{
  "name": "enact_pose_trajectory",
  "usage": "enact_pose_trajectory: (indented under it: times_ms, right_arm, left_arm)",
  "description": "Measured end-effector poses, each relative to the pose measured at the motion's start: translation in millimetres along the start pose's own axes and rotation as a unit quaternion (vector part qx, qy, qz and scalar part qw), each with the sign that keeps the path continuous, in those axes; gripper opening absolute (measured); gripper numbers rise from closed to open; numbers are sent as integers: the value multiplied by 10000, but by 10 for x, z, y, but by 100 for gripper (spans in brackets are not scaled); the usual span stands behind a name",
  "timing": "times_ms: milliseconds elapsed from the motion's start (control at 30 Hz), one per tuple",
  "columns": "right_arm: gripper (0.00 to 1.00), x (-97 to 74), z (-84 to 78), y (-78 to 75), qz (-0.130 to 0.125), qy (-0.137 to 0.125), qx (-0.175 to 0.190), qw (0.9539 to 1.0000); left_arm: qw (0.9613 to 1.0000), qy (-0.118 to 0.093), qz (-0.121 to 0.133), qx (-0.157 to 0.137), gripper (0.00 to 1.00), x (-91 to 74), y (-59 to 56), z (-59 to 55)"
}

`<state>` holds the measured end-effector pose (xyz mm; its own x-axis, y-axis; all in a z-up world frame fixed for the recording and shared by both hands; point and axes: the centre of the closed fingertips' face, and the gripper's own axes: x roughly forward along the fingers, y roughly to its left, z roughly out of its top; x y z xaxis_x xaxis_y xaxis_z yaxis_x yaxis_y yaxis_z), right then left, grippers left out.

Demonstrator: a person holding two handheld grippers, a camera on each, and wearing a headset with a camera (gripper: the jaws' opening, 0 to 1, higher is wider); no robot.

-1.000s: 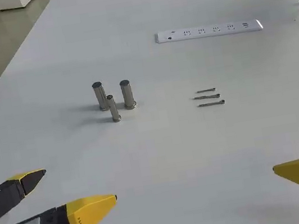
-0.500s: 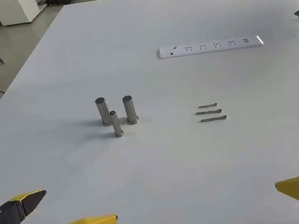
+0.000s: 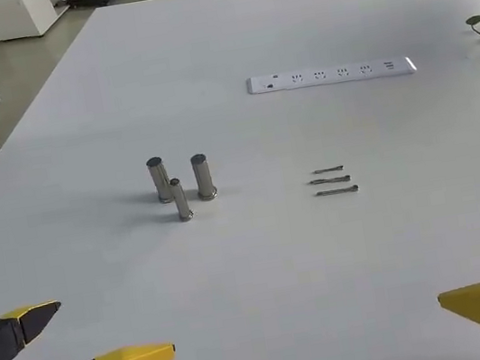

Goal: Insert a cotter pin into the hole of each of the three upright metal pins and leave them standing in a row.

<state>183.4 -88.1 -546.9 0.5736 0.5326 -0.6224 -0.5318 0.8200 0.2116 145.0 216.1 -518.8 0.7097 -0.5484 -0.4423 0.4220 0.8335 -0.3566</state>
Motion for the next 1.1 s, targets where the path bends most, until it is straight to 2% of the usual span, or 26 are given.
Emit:
enact_pose_trajectory:
  times_ms: [567, 700, 833, 933, 1100]
  right_arm:
    - [93, -36, 10, -48, -84, 44, 50, 9999]
    - [92, -14, -7, -39, -52, 108, 27, 9999]
    - [92, -6, -33, -57, -92, 156, 27, 9998]
    - [91, -3, -52, -71, -111, 188, 42, 9998]
    - [91, 13, -93, -97, -120, 269, 70, 9995]
  left_arm:
    - [9999, -159, -11, 64, 99, 102, 105, 219]
    - [9999, -131, 46, 49, 99, 149, 203, 275]
    - [9998, -190, 23, 64, 99, 197, 284, 366]
    - [9994, -346, 2, 5, 99, 253, 347, 500]
    - [9991, -425, -22, 51, 99, 341, 422, 632]
